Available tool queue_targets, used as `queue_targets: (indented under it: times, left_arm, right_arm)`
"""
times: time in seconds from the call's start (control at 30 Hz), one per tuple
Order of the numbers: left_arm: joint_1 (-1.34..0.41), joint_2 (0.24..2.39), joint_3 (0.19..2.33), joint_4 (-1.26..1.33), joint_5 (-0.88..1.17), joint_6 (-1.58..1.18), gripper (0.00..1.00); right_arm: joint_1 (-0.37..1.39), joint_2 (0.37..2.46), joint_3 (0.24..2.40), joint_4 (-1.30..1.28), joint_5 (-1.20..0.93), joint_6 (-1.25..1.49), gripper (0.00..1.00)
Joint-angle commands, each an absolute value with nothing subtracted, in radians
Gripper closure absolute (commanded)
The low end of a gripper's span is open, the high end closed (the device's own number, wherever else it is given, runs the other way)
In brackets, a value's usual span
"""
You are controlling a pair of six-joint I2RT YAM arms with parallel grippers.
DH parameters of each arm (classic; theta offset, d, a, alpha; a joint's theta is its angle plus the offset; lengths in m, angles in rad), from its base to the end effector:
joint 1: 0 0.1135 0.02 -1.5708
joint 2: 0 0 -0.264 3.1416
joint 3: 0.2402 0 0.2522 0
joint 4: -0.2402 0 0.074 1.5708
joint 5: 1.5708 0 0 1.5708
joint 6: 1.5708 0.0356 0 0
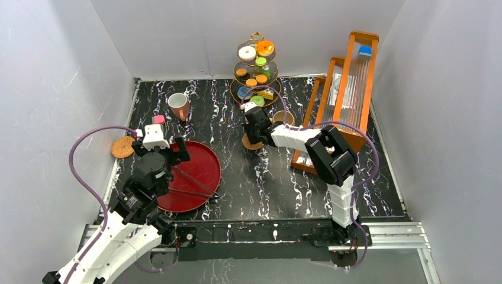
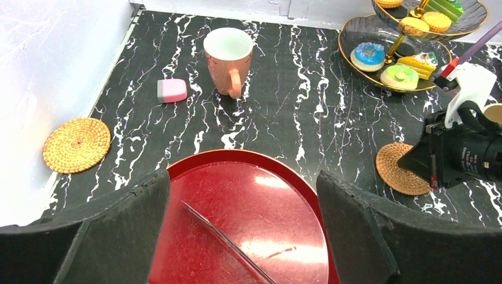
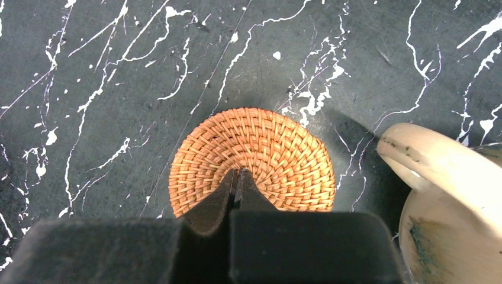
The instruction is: Serve the afternoon tea
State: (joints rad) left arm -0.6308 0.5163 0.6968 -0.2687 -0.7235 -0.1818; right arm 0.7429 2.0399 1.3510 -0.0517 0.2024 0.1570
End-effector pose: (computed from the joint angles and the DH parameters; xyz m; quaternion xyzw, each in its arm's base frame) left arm 0.1115 -0.0523 0.3380 -0.0794 0.7257 -0.0098 0.6833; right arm 0.3340 0.2971 0.1661 -0.2239 0.8834 0.0912 0.4015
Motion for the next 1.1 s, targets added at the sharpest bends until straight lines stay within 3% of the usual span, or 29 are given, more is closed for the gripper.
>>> queue_targets:
  times: [0.0,0.17,0.27,0.5,0.6,0.73,0.87,1.07]
  left_arm:
    - [-0.635,0.549,0.693,-0.244,-0.752,-0.181,0.09]
    - [-0.635,0.595,0.701,-0.252,-0.752,-0.199,0.09]
    - [-0.635,0.628,0.715,-0.264,-0.756,-0.219,0.09]
    - [-0.634,0.72,0.758,-0.293,-0.799,-0.274,0.08]
    - [-0.63,0.765,0.784,-0.319,-0.86,-0.305,0.09]
    - [-0.589,0.805,0.816,-0.317,-0.85,-0.317,0.14]
    - [-0.471,0.873,0.859,-0.308,-0.759,-0.342,0.29]
    - [-0.13,1.073,0.956,-0.343,-0.532,-0.44,0.69]
  right_arm:
    - [0.72,2.082,1.36,-0.113,0.18,0.118,1.0]
    - [0.72,2.062,1.405,-0.134,0.15,0.119,1.0]
    - [0.72,2.028,1.439,-0.175,0.129,0.127,0.92]
    - [0.72,1.863,1.418,-0.205,0.072,0.162,0.58]
    - [0.721,1.77,1.365,-0.183,0.021,0.179,0.39]
    - [0.72,1.626,1.273,-0.142,-0.068,0.214,0.05]
    - [0.721,1.501,1.162,-0.079,-0.149,0.261,0.01]
    - [0.722,1.375,1.074,-0.028,-0.252,0.295,0.01]
